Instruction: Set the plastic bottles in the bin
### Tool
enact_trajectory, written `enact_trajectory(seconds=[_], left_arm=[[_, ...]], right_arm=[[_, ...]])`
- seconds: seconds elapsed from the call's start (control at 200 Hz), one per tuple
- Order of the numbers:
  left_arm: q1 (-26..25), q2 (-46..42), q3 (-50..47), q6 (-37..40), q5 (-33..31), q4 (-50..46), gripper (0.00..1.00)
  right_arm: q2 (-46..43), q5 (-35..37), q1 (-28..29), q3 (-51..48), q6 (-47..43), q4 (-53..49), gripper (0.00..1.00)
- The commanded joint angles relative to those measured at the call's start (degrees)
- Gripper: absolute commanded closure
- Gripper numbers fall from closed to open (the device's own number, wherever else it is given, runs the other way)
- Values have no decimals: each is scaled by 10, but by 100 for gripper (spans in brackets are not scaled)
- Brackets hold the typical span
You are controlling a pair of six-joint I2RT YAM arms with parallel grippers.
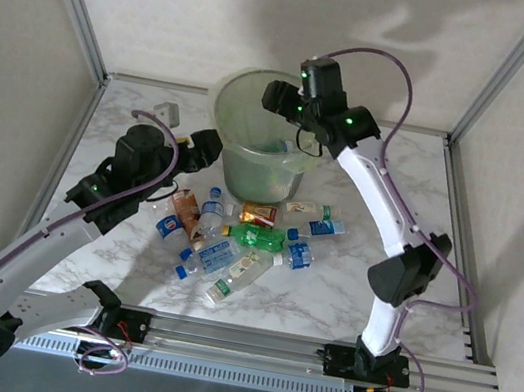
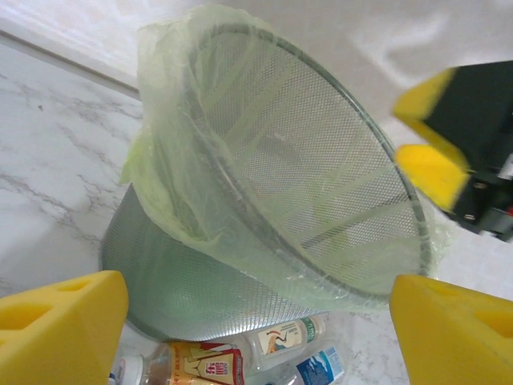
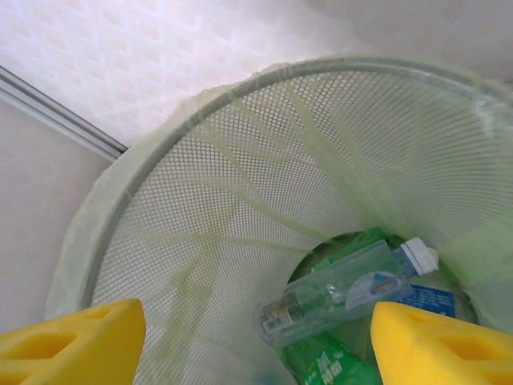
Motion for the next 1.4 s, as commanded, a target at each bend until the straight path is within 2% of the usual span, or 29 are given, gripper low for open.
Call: enact_trajectory(seconds=[0.0,0.32,0.571,1.041,1.392], left_arm=[[11,-19,-11,-14,-22,-22,16],[49,-59,-55,-50,-29,-95,16],[83,-64,-118,-75,-18,-155,17],[110,-8,-221,-124,-2,-161,23],[135,38,-272,-132,11,-102,25]], right_arm=[[-84,30,2,-48,-10,24,24],[-269,94,2,-279,11,46,23],[-367,15,10,-429,14,112,17],[-373,26,27,-454,20,115,17],[-369,22,63,-464,27,122,16]])
